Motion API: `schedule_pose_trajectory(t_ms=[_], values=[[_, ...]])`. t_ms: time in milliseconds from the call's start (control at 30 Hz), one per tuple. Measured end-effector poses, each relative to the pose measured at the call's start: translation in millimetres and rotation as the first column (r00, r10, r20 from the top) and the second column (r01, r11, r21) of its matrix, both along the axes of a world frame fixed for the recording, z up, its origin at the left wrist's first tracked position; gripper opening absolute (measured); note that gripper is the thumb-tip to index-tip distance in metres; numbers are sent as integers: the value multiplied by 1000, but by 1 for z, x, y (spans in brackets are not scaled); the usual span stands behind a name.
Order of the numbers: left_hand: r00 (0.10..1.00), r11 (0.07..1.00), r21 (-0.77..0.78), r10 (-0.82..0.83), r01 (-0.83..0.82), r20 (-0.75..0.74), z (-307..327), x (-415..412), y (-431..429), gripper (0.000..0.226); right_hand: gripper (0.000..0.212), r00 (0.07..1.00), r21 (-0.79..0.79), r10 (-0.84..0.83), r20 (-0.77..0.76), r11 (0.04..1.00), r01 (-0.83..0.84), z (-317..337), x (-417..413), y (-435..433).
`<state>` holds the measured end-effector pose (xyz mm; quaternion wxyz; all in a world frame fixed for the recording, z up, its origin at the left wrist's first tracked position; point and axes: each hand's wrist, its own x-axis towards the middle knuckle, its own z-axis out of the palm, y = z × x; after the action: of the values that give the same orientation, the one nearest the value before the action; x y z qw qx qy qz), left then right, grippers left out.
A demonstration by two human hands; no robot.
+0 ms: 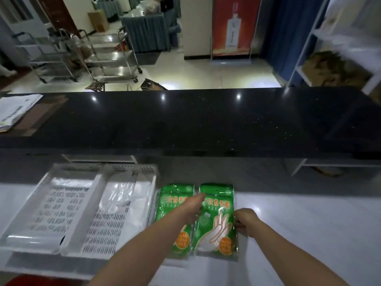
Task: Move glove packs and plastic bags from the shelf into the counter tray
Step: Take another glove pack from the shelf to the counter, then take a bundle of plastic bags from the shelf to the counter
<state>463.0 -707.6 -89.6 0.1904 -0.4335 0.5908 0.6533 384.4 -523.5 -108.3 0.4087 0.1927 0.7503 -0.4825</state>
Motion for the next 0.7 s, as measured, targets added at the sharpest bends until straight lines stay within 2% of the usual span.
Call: schedule_pose_trajectory(t_ms=[133, 233, 333, 533, 700], values=[[999, 994, -106, 9, -13, -38, 0, -8, -1, 42, 26, 996, 23, -49, -75, 998, 51, -5, -1, 17], [997, 998, -54, 37, -41, -72, 10, -21, 10, 25, 19, 993, -11, -101, -66, 995, 100, 2, -1, 38], [995, 999, -21, -46, 44, -90, 15, -34, 36, 16, 8, 985, -21, -159, -71, 987, 157, 13, 1, 63], [960, 964, -15, -266, 266, -86, 21, -55, 109, 9, 4, 967, -19, -238, -96, 971, 237, 20, 0, 134], [934, 938, -6, -346, 347, -91, 21, -74, 189, 18, 11, 927, -37, -370, -63, 929, 368, 19, -2, 216]])
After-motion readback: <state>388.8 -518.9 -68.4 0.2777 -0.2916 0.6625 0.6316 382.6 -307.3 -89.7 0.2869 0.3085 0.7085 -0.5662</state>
